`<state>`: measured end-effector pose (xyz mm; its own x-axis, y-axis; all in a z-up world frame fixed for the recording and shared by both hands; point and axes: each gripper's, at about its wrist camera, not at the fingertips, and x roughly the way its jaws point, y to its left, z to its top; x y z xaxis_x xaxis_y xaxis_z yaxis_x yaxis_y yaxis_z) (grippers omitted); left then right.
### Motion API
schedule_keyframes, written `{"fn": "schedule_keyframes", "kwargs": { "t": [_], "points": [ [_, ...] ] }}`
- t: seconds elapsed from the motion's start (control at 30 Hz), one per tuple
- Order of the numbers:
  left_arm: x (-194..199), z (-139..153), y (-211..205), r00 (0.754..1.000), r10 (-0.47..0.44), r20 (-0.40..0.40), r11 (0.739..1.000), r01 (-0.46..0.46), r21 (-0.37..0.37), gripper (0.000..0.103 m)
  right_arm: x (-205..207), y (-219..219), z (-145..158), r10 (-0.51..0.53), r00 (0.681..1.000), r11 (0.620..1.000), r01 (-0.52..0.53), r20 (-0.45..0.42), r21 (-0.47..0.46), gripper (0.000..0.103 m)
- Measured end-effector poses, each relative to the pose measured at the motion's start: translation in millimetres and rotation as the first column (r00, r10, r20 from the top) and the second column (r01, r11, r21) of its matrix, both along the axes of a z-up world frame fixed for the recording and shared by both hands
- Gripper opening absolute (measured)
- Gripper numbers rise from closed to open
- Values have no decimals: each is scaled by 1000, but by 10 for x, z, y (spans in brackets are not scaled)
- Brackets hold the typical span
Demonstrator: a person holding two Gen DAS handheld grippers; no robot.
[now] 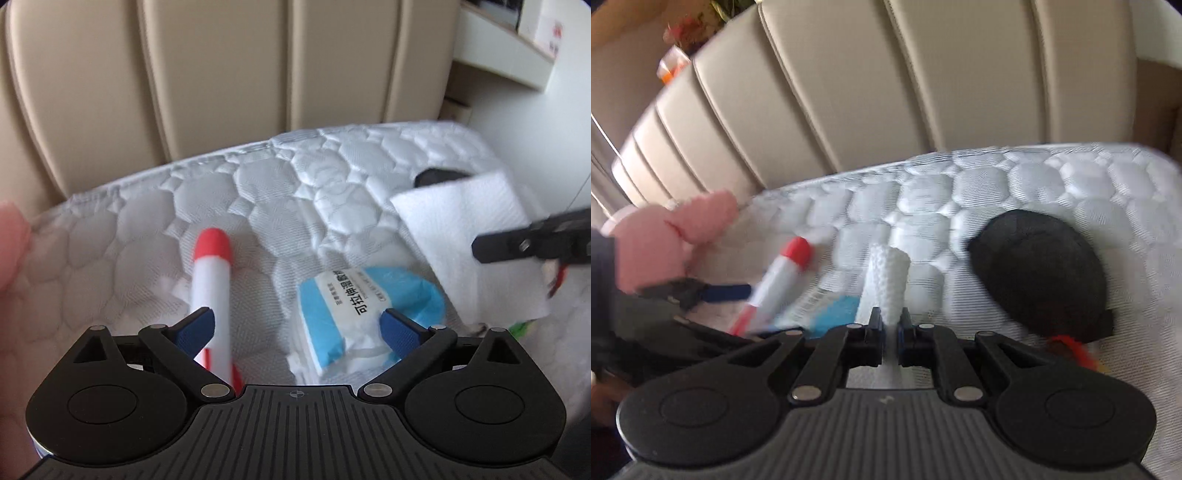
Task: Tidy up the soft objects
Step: 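Rub the towel over the packet again while the left tool turns it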
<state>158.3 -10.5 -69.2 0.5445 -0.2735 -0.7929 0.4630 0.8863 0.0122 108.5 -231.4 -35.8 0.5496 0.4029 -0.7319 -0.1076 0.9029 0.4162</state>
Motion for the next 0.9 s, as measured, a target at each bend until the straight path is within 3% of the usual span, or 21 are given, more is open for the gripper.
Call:
{"fn": "schedule_keyframes", "kwargs": {
  "t": [0.07, 0.1, 0.2, 0.37, 0.43, 0.5, 0.6, 0.67, 0.73, 0.8, 0.87, 0.9],
  "points": [
    [-15, 6, -56, 999, -9, 53, 1000, 8, 25, 100, 35, 53, 3, 55, 998, 991, -52, -23, 120, 9],
    [-12, 15, -67, 997, -2, 71, 1000, 1, 17, 100, 36, 92, 10, 67, 997, 990, -63, -28, 129, 9],
    [57, 16, -13, 995, 55, 78, 997, -50, -56, 101, -13, 164, 1, 59, 998, 998, -58, -24, 27, 9],
    [308, -61, 250, 980, 179, -90, 945, -196, -262, 100, 154, 201, -178, 23, 996, 999, -20, -84, 34, 9],
    [278, -21, 335, 969, 217, -117, 924, -243, -297, 100, 229, 253, -210, 13, 998, 999, -17, -64, -49, 9],
    [243, 54, 414, 971, 221, -87, 920, -237, -311, 100, 270, 268, -231, 9, 999, 992, -14, -42, -125, 9],
    [108, 139, 292, 989, 129, 67, 972, -113, -204, 100, 272, 225, -283, 21, 998, 987, -29, -58, -155, 9],
    [14, 100, 33, 980, -7, 199, 999, 18, -51, 100, 270, 186, -343, 15, 996, 988, -28, -85, -152, 9],
    [-69, -5, -247, 942, -167, 292, 983, 136, 123, 100, 267, 149, -379, 1, 995, 986, -18, -98, -168, 9],
    [-43, -164, -469, 913, -273, 304, 946, 198, 256, 100, 257, 84, -364, -32, 995, 984, 14, -97, -180, 9],
    [61, -275, -578, 913, -288, 288, 935, 204, 289, 100, 239, -8, -244, -72, 995, 979, 58, -64, -198, 9],
    [132, -282, -597, 921, -266, 284, 946, 194, 259, 100, 240, -44, -165, -85, 996, 974, 75, -39, -213, 9]
  ]
}}
